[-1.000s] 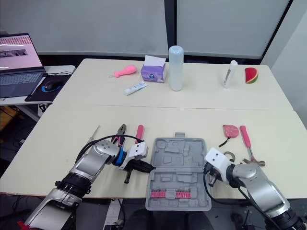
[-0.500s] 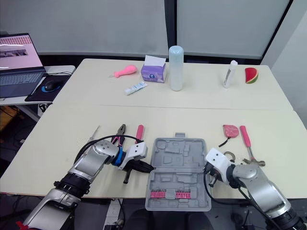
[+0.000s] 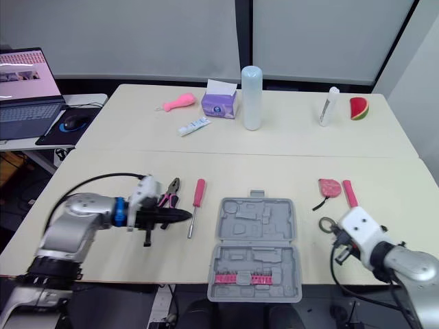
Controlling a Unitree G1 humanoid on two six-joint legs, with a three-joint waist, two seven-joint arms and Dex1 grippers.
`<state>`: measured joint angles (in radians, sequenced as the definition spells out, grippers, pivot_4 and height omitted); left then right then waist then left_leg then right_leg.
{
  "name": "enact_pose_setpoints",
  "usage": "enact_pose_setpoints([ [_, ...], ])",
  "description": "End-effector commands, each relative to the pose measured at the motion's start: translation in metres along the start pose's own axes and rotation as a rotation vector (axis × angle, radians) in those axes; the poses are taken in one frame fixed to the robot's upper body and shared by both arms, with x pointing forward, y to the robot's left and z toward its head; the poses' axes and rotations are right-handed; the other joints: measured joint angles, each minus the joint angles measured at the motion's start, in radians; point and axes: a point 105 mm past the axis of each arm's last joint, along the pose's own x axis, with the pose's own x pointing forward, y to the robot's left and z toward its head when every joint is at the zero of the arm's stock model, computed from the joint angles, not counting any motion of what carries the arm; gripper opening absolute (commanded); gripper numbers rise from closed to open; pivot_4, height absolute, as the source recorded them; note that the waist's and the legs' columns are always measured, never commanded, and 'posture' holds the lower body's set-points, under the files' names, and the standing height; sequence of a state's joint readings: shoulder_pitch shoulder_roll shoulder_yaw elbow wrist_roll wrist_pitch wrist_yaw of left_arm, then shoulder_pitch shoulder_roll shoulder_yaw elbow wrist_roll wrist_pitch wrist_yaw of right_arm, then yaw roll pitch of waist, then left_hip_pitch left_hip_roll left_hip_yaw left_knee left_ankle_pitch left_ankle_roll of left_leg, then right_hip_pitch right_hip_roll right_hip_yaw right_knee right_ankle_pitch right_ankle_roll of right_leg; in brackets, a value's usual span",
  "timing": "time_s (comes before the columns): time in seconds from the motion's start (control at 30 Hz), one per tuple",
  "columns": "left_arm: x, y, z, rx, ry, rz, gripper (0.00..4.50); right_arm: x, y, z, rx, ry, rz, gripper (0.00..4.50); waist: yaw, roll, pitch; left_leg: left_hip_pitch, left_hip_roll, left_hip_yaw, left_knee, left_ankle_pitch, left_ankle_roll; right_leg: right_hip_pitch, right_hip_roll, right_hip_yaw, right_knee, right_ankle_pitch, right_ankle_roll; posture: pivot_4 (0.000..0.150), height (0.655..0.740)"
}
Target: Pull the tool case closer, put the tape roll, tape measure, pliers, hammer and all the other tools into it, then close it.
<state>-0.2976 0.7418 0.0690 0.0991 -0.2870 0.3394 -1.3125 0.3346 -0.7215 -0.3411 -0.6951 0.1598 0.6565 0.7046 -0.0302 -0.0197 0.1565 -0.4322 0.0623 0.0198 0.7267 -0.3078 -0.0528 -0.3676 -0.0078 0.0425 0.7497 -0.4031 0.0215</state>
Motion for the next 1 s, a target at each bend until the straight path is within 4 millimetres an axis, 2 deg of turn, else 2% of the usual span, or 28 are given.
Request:
enact_pose_setpoints([
  [0.03, -0.041, 0.016, -0.005, -0.043, -0.074, 0.248, 0.00, -0.029, -0.021, 0.012, -0.035, -0.089, -0.097, 0.01, -0.001, 0.000, 0.000, 0.000, 0.000, 0.000, 0.000, 0.000, 0.000, 0.000, 0.000, 0.000, 0.000, 0.000, 0.000, 0.150, 0.7002],
  [0.13, -0.073, 0.018, -0.030, -0.110, -0.060, 0.419, 0.00, -0.049, -0.034, 0.005, -0.014, -0.098, -0.154, 0.01, 0.000, 0.000, 0.000, 0.000, 0.000, -0.001, 0.000, 0.000, 0.001, 0.000, 0.000, -0.001, 0.000, 0.000, 0.000, 0.150, 0.7002],
  [0.17, -0.086, 0.018, -0.041, -0.143, -0.052, 0.484, 0.17, -0.057, -0.038, 0.001, 0.001, -0.095, -0.175, 0.00, 0.000, 0.000, 0.000, 0.000, 0.000, -0.002, 0.000, 0.000, 0.001, 0.000, 0.000, -0.001, 0.000, 0.000, 0.000, 0.150, 0.7002],
  [0.27, -0.117, 0.011, -0.070, -0.231, -0.033, 0.635, 0.91, -0.071, -0.040, -0.014, 0.015, -0.067, -0.190, 0.00, 0.001, 0.000, 0.000, 0.001, 0.000, -0.003, 0.000, -0.002, 0.004, 0.001, 0.000, -0.001, 0.000, 0.000, 0.000, 0.150, 0.7002],
  [0.37, -0.136, 0.001, -0.092, -0.293, -0.024, 0.740, 1.81, -0.078, -0.039, -0.027, 0.043, -0.049, -0.197, 0.00, 0.001, 0.000, 0.000, 0.002, 0.000, -0.003, 0.000, -0.003, 0.005, 0.003, 0.000, -0.001, -0.001, 0.000, 0.000, 0.150, 0.7002],
  [0.5, -0.146, -0.015, -0.111, -0.341, 0.001, 0.782, 3.12, -0.079, -0.034, -0.036, 0.057, -0.038, -0.175, 0.81, 0.000, 0.000, 0.001, 0.013, 0.000, -0.003, -0.002, -0.003, 0.005, 0.015, 0.000, -0.002, -0.004, 0.000, 0.000, 0.150, 0.7002],
  [0.63, -0.150, -0.021, -0.118, -0.362, 0.002, 0.809, 4.38, -0.078, -0.024, -0.042, 0.076, -0.013, -0.115, 1.62, 0.000, -0.001, 0.000, 0.027, -0.001, -0.003, -0.014, -0.003, 0.005, 0.030, 0.000, -0.001, -0.016, 0.000, 0.000, 0.150, 0.7002],
  [0.7, -0.150, -0.023, -0.119, -0.363, 0.002, 0.813, 4.50, -0.078, -0.024, -0.046, 0.097, -0.003, -0.119, 2.02, 0.001, -0.001, 0.000, 0.032, -0.001, -0.002, -0.016, -0.003, 0.005, 0.035, 0.000, -0.001, -0.018, 0.000, 0.000, 0.150, 0.7002],
  [0.87, -0.144, -0.024, -0.115, -0.360, -0.025, 0.805, 4.50, -0.075, -0.017, -0.054, 0.181, -0.007, -0.134, 3.15, 0.001, -0.001, 0.000, 0.032, -0.001, -0.002, -0.016, -0.003, 0.004, 0.035, 0.000, 0.000, -0.019, 0.000, 0.000, 0.150, 0.7002],
  [1.0, -0.140, -0.024, -0.112, -0.351, -0.037, 0.801, 4.50, -0.071, -0.014, -0.059, 0.202, -0.013, -0.152, 4.36, 0.001, -0.001, -0.001, 0.032, -0.001, -0.002, -0.016, -0.003, 0.004, 0.035, 0.000, 0.000, -0.019, 0.000, 0.000, 0.150, 0.7002],
])
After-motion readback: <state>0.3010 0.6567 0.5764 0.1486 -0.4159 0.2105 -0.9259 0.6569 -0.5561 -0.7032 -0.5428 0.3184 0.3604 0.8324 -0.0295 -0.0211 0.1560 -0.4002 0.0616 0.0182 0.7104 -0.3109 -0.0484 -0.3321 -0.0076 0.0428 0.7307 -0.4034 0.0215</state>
